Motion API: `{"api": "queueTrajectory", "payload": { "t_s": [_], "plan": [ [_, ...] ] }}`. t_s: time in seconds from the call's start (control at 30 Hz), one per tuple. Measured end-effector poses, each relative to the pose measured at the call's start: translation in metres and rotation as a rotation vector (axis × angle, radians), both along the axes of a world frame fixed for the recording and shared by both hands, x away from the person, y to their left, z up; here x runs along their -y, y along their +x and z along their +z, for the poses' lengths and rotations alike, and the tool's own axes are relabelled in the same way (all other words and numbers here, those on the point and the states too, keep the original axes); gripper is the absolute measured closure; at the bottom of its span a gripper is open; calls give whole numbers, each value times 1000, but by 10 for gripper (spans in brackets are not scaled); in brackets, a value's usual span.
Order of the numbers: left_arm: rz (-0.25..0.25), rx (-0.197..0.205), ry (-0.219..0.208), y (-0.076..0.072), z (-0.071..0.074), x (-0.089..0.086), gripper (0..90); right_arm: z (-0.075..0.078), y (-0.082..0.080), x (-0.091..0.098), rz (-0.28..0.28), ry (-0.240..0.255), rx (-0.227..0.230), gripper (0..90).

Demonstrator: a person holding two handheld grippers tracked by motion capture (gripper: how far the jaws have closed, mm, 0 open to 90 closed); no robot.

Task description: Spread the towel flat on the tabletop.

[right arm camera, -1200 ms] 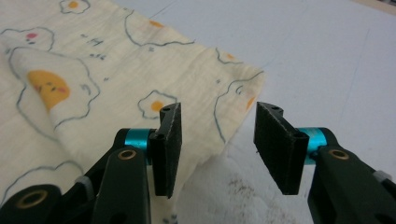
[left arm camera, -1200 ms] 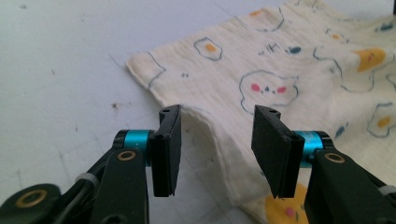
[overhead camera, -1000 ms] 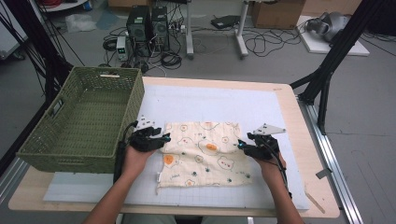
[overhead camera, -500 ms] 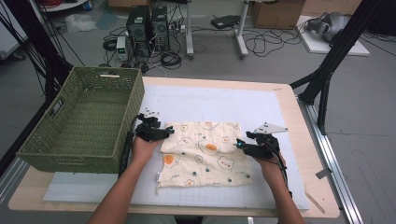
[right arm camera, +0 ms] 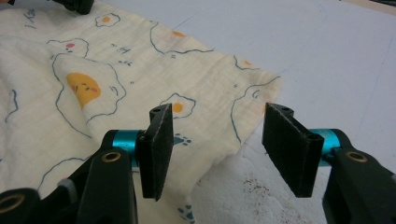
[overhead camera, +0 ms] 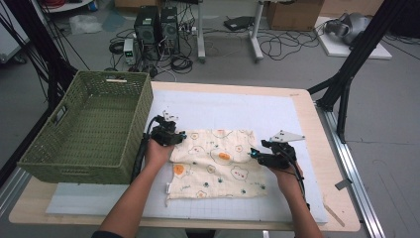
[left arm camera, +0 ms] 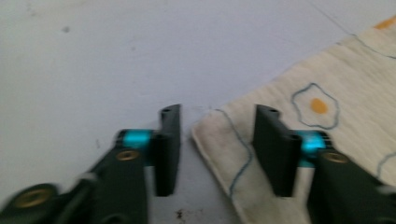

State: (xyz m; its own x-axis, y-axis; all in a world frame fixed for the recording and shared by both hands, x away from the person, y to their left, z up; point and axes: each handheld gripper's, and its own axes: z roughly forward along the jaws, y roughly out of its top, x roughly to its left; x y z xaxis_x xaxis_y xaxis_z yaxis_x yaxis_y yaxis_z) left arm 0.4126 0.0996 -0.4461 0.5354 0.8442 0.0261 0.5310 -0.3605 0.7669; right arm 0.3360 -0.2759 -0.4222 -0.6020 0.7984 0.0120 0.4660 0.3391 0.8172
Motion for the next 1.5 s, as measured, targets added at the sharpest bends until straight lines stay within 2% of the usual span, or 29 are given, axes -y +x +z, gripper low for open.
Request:
{"api": "queueTrajectory", "payload": {
  "t_s": [0.03, 0.07, 0.13, 0.2, 0.23, 0.3, 0.4, 0.43, 0.5, 0.6, 0.67, 0.7, 0.77, 0.87, 0.93, 1.07, 1.1, 1.17, 1.2, 1.23, 1.27, 1.3, 1.33, 1.4, 1.43, 1.47, 1.5],
  "plan": [
    [-45, 27, 41, -2, 0, 4, 761, 0, 0, -1, 1, -1, -1, 438],
    [-49, 42, 62, -2, 0, 7, 828, 0, 0, -1, 5, -3, -3, 439],
    [-9, 45, 45, 1, -1, 6, 841, -1, 1, -2, 8, -7, -4, 443],
    [43, 28, 28, 10, 0, 2, 844, -2, 2, -2, 12, -8, -5, 443],
    [66, 34, 43, 14, 2, 1, 847, -3, 2, -2, 12, -9, -9, 442],
    [100, 47, 25, 24, 7, -2, 848, -3, 3, -2, 9, -9, -13, 443],
    [142, 72, 29, 37, 14, -6, 848, -4, 4, -3, 6, -2, -19, 442],
    [167, 102, 13, 40, 15, -8, 848, -5, 4, -3, 4, -6, -18, 442],
    [201, 81, -31, 43, 11, -12, 836, -6, 5, -3, -2, -10, -22, 441],
    [182, 15, -60, 44, 5, -13, 625, -6, 7, -2, -25, 3, -19, 443],
    [178, 3, -72, 42, 5, -12, 522, -7, 11, -1, -50, 16, -14, 455],
    [171, 3, -81, 40, 6, -12, 502, -9, 14, 0, -60, 15, -17, 462],
    [154, 2, -84, 38, 10, -10, 492, -10, 22, -1, -82, -4, -33, 478],
    [131, -7, -99, 33, 16, -8, 480, -7, 39, -6, -101, 1, -37, 501],
    [104, -4, -85, 28, 20, -4, 480, -7, 53, -12, -108, 9, -55, 506],
    [80, -10, -74, 23, 25, -1, 485, -15, 78, -28, -117, -29, -102, 515],
    [79, -13, -79, 22, 25, 0, 485, -17, 82, -31, -115, -44, -107, 512],
    [84, 6, -91, 18, 24, -1, 494, -23, 90, -37, -106, -92, -127, 515],
    [90, 8, -90, 16, 22, -2, 508, -23, 92, -38, -115, -84, -120, 565],
    [94, 0, -93, 15, 20, -4, 507, -23, 93, -39, -107, -81, -123, 652],
    [96, -5, -96, 14, 18, -6, 507, -22, 94, -40, -82, -91, -111, 813],
    [101, -13, -96, 13, 15, -8, 507, -22, 94, -42, -72, -104, -104, 872],
    [106, -18, -98, 11, 13, -10, 507, -21, 94, -44, -80, -139, -92, 880],
    [116, -23, -102, 9, 10, -14, 508, -18, 95, -44, -154, -234, -62, 883],
    [118, -25, -101, 8, 9, -16, 508, -17, 96, -41, -184, -250, -51, 882],
    [120, -27, -100, 8, 8, -17, 508, -16, 97, -33, -236, -243, -43, 880],
    [122, -32, -110, 7, 6, -18, 508, -15, 97, -28, -264, -234, -38, 868]
  ]
}}
